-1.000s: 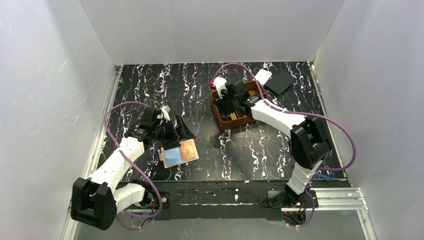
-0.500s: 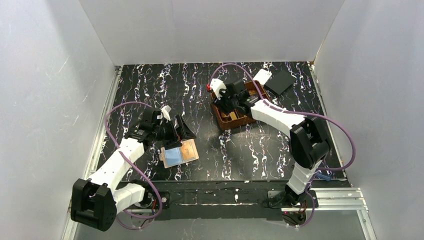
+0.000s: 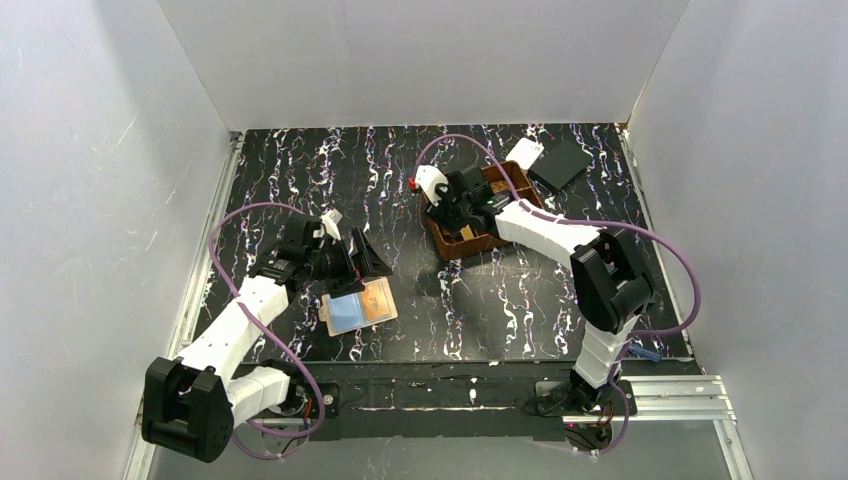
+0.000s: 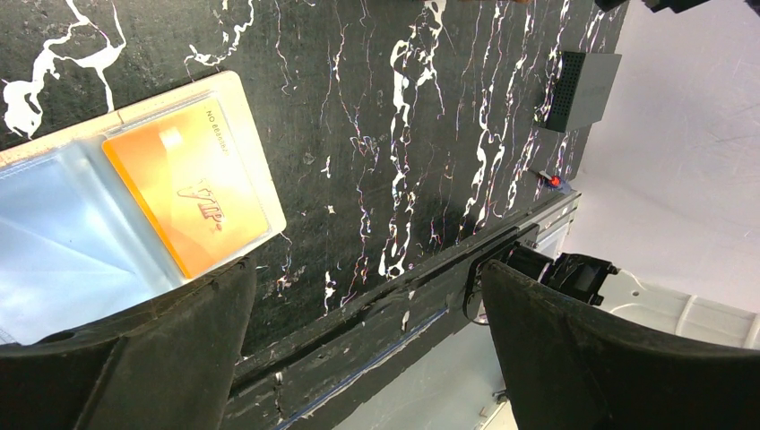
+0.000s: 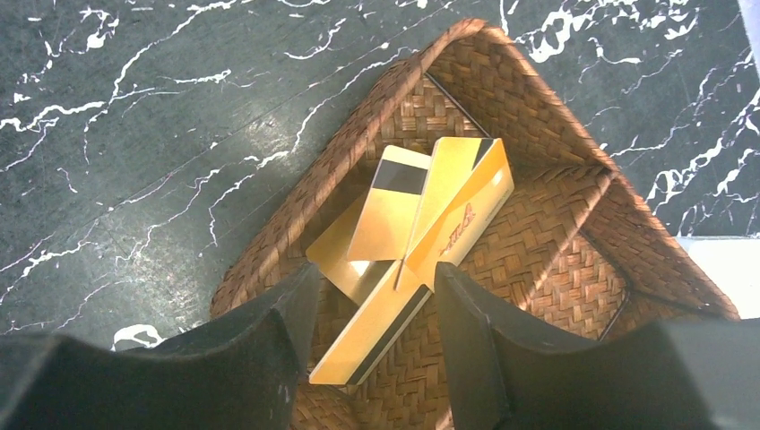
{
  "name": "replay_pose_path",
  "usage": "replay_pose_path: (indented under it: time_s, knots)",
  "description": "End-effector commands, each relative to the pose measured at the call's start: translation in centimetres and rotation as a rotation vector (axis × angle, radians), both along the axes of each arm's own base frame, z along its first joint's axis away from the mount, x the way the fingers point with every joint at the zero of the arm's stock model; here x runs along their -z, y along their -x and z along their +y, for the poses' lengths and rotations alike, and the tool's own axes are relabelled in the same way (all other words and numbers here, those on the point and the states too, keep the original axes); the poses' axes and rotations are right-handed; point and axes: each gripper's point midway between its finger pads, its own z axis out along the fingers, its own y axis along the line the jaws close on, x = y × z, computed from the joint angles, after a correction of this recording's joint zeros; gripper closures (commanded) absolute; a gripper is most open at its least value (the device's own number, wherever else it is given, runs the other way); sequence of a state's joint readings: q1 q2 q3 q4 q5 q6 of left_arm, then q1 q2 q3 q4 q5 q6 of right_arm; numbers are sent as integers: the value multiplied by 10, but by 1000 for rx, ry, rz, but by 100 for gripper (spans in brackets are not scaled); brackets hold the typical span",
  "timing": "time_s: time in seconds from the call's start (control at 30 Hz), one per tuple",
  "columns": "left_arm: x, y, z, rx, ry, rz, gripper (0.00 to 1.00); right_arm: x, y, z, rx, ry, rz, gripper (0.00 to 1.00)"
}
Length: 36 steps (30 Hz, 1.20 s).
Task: Put the credit cards into the card holder
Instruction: Pick up the credit card from the storage box.
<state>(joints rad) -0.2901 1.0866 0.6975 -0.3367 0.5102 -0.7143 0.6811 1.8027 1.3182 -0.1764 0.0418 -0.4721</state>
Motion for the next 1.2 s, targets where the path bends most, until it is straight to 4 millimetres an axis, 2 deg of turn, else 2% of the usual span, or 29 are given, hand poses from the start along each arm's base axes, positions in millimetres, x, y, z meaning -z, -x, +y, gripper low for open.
replay_pose_path:
  time_s: [0.0,0.53,0.7,0.73,0.83,0.97,1.17]
  knots:
    - [-2,3,0,15,12,-6,4,3,-6,7,-10,6,-17,41]
    - [-1,3,0,13,19,-1,4,17,-19,12,40,22,-88,40]
    - [-1,4,0,12,21,0,4,20,-23,10,73,51,-117,44]
    - [-1,3,0,12,21,0,4,16,-27,12,80,43,-143,45]
    - [0,4,0,13,23,2,4,16,-30,10,107,59,-161,52]
    - [0,4,0,12,24,2,3,15,-34,5,151,75,-184,67]
    - [-2,2,0,12,27,0,3,4,-34,3,187,78,-218,88]
